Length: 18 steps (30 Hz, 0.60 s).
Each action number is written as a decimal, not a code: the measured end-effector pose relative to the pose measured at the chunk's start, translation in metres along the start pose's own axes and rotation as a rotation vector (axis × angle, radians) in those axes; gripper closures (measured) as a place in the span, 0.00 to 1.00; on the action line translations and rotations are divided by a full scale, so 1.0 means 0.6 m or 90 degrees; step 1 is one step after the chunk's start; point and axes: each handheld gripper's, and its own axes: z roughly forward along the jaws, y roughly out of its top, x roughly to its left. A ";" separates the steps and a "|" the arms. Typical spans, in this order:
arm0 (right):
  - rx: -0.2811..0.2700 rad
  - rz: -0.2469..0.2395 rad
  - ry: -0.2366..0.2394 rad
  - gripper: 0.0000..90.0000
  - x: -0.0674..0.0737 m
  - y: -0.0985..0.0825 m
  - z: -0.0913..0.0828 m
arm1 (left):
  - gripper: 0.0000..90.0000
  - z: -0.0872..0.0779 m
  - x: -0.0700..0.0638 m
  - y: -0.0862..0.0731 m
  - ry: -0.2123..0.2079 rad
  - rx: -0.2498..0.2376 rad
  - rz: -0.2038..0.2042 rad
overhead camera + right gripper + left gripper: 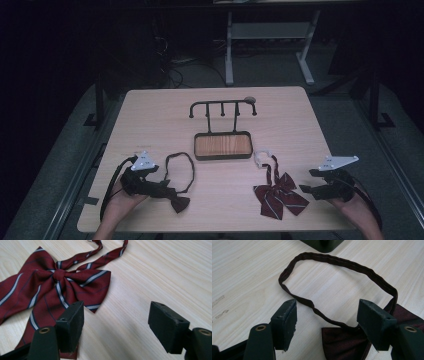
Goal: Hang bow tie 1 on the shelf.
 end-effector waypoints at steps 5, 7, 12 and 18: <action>0.003 -0.005 0.012 0.31 0.003 0.006 0.004 | 0.37 -0.002 -0.001 -0.001 0.004 -0.001 0.001; 0.003 -0.005 0.017 0.30 0.005 0.009 0.005 | 0.36 -0.002 -0.001 0.000 0.006 -0.006 0.002; 0.006 -0.013 0.030 0.29 0.012 0.022 0.004 | 0.36 -0.003 -0.002 -0.001 0.008 -0.005 0.002; 0.022 -0.028 0.049 0.29 0.017 0.043 0.011 | 0.35 -0.003 -0.002 0.000 0.008 -0.005 0.002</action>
